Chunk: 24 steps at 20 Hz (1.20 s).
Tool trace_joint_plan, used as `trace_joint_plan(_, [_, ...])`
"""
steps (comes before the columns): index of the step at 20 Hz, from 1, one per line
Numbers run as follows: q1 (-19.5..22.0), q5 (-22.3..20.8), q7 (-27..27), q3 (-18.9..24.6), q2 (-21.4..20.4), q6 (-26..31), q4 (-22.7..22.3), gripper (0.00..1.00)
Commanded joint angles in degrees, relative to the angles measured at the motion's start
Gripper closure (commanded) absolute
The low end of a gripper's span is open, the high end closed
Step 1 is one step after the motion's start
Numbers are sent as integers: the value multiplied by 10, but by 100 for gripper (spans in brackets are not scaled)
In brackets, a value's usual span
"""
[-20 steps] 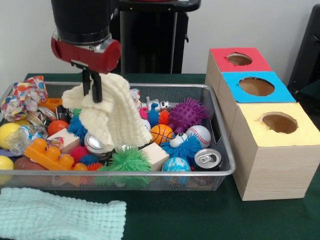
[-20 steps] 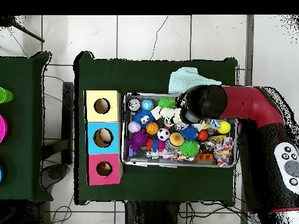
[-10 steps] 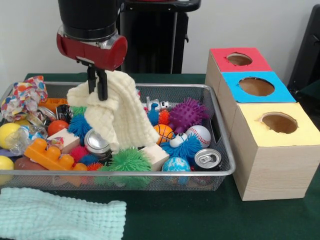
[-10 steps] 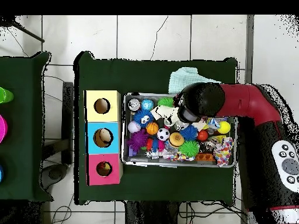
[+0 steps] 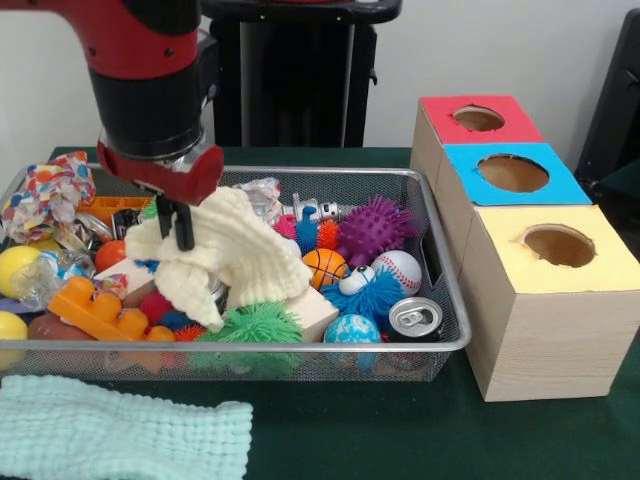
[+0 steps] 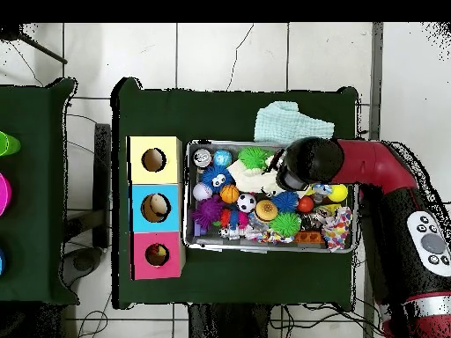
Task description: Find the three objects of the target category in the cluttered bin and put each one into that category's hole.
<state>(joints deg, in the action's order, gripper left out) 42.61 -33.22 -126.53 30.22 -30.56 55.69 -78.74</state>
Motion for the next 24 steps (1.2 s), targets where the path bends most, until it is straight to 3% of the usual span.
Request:
trace_joint_plan(1, [22,-53,175,6,53,-23,22,100])
trace_joint_plan(7, [28,-68,154,7,43,-32,-2,100])
trace_joint_plan(17, [26,-70,149,12,52,-22,13,100])
trace_joint_plan(24, [29,-75,123,2,31,-49,-35,100])
